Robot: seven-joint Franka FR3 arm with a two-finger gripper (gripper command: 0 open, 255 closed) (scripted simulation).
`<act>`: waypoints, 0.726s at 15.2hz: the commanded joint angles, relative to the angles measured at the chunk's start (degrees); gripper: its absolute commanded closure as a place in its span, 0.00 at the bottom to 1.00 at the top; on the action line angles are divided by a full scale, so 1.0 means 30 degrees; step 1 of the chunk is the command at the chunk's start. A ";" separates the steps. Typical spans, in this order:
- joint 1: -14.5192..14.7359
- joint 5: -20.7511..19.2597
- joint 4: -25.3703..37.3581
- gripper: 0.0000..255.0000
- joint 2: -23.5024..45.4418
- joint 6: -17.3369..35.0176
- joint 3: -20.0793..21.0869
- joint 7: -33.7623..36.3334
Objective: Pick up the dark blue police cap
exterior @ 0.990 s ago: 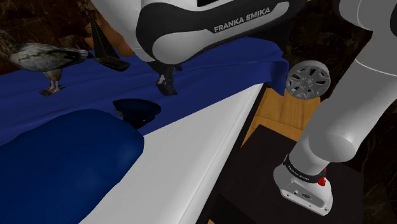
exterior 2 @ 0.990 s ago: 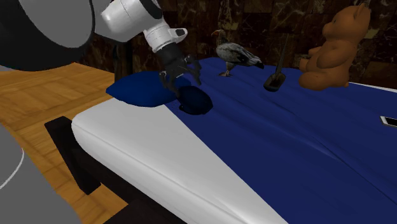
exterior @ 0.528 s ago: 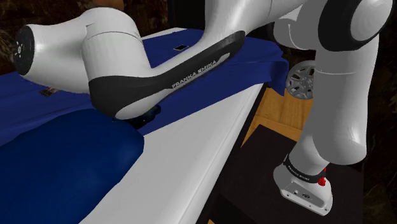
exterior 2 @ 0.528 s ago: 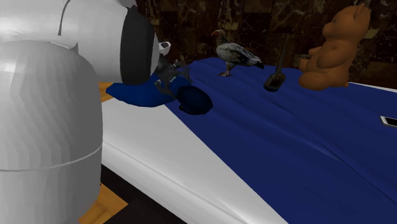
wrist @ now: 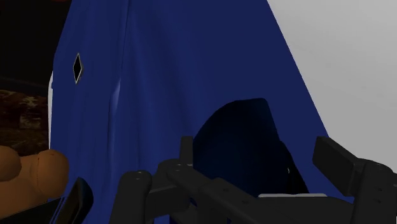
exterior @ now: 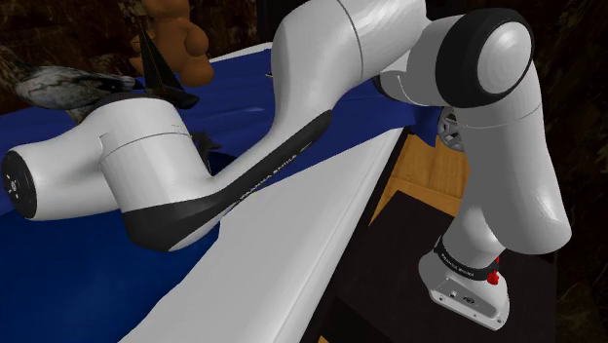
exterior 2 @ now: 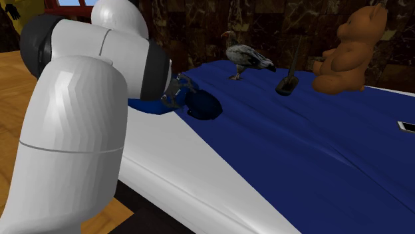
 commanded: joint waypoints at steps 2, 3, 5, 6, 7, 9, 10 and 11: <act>-0.0002 -0.0060 -0.0295 0.00 0.0315 0.0333 -0.0059 0.0450; -0.0008 -0.0068 -0.0355 0.00 0.0370 0.0398 -0.0070 0.0534; -0.0064 -0.0057 -0.0459 1.00 0.0336 0.0466 -0.0068 0.0566; -0.0084 -0.0041 -0.0506 1.00 0.0301 0.0478 -0.0058 0.0575; -0.0080 -0.0041 -0.0504 1.00 0.0306 0.0477 -0.0059 0.0579; -0.0089 -0.0034 -0.0526 1.00 0.0291 0.0483 -0.0055 0.0583; -0.0089 -0.0033 -0.0533 1.00 0.0290 0.0485 -0.0054 0.0589; -0.0088 -0.0031 -0.0538 1.00 0.0290 0.0486 -0.0053 0.0595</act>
